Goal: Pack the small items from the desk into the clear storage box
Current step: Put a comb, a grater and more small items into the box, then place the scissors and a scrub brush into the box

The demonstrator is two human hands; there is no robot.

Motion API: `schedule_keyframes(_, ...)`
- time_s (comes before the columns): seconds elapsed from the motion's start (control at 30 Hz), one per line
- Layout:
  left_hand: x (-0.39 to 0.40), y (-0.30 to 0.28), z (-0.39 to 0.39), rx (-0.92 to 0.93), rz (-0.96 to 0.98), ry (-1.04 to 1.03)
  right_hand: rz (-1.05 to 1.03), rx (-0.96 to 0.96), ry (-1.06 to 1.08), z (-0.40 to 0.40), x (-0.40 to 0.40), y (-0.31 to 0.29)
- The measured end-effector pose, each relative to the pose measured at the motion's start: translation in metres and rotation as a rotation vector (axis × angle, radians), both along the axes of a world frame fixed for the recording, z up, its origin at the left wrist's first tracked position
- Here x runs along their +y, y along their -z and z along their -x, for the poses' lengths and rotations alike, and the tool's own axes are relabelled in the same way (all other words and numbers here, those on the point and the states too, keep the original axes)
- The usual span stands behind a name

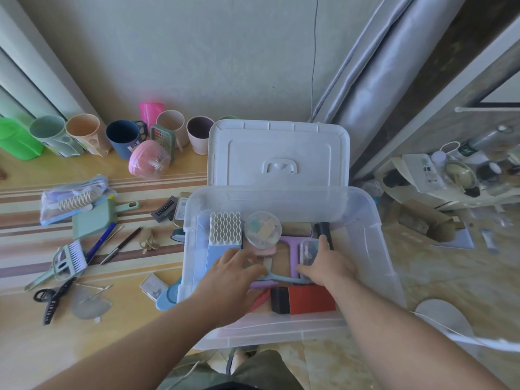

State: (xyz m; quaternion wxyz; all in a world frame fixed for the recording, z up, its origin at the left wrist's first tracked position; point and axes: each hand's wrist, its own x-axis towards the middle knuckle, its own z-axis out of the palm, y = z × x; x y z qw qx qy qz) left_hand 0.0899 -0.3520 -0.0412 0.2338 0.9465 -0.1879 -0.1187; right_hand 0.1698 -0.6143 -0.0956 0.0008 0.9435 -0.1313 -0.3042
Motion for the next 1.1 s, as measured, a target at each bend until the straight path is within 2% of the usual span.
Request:
schedule_keyframes(0.27, -0.017, 0.008, -0.004, 0.034, -0.034, 0.031, -0.030, 0.029, 0.030, -0.009, 0.000, 0.008)
schedule_keyframes(0.43, -0.015, 0.008, -0.002, 0.028, -0.032, 0.035, -0.053, 0.084, -0.038, -0.010, -0.009, 0.022)
schedule_keyframes(0.5, -0.014, 0.003, -0.003, -0.030, -0.057, 0.035, -0.044, 0.082, -0.076, -0.011, -0.010, 0.014)
schedule_keyframes(0.57, -0.013, -0.006, -0.006, -0.102, -0.093, 0.030, -0.053, -0.014, -0.142, -0.012, -0.007, -0.002)
schedule_keyframes(0.63, -0.005, -0.015, -0.012, -0.149, -0.082, -0.013, -0.161, -0.203, -0.235, -0.013, 0.008, -0.023)
schedule_keyframes(0.77, 0.038, -0.027, -0.024, -0.231, -0.052, -0.141, -0.479, -0.552, -0.405, -0.010, 0.067, -0.059)
schedule_keyframes(0.83, 0.070, -0.032, -0.026, -0.278, 0.007, -0.255, -0.575, -0.628, -0.474, -0.007, 0.110, -0.076)
schedule_keyframes(0.97, 0.147, -0.027, -0.022, -0.272, 0.068, -0.524, -0.776, -0.616, -0.609, 0.000, 0.211, -0.100)
schedule_keyframes(1.1, 0.237, 0.007, 0.011, -0.139, -0.017, -0.693, -0.886, -0.489, -0.722, 0.018, 0.310, -0.088)
